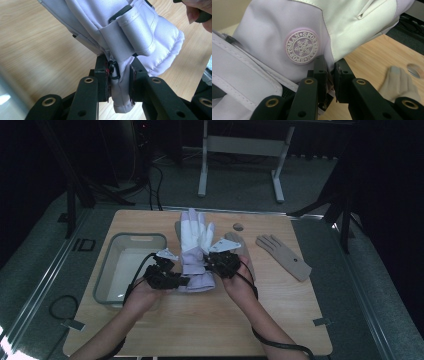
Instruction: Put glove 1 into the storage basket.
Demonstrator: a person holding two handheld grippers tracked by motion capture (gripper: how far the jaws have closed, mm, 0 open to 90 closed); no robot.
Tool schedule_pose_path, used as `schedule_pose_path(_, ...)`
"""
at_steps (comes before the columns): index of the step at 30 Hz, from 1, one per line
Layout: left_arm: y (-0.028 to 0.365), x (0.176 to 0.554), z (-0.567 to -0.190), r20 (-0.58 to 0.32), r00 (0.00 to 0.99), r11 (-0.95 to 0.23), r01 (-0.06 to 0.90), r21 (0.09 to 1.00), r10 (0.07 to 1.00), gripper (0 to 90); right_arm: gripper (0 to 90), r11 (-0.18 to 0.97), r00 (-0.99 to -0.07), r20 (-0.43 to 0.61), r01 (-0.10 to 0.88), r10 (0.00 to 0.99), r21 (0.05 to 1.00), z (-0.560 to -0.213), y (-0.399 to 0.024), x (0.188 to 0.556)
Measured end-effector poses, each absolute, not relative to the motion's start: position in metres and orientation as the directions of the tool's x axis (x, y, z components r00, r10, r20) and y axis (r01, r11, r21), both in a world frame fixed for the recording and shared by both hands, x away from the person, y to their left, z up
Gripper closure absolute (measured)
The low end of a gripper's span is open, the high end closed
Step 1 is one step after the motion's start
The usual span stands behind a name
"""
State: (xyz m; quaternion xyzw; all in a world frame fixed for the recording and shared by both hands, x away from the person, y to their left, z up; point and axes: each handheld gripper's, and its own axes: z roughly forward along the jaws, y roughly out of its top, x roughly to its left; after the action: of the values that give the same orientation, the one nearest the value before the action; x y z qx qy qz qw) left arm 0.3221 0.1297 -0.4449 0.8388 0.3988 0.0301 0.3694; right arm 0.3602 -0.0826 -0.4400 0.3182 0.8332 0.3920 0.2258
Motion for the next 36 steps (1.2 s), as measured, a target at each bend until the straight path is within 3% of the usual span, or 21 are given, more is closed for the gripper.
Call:
schedule_pose_path(18,0.220,0.313,-0.423,-0.209,0.628,-0.400,0.681,0.613,0.749,73.7,81.6,0.480,-0.752,-0.081,0.329,0.654,0.813,-0.428,0.003,0.368)
schedule_pose_path(36,0.296,0.306,-0.440,-0.246,0.560,-0.377,0.764,0.524,0.791,73.6,81.6,0.507,-0.807,-0.018,0.353,0.590,0.786,-0.453,0.090,0.371)
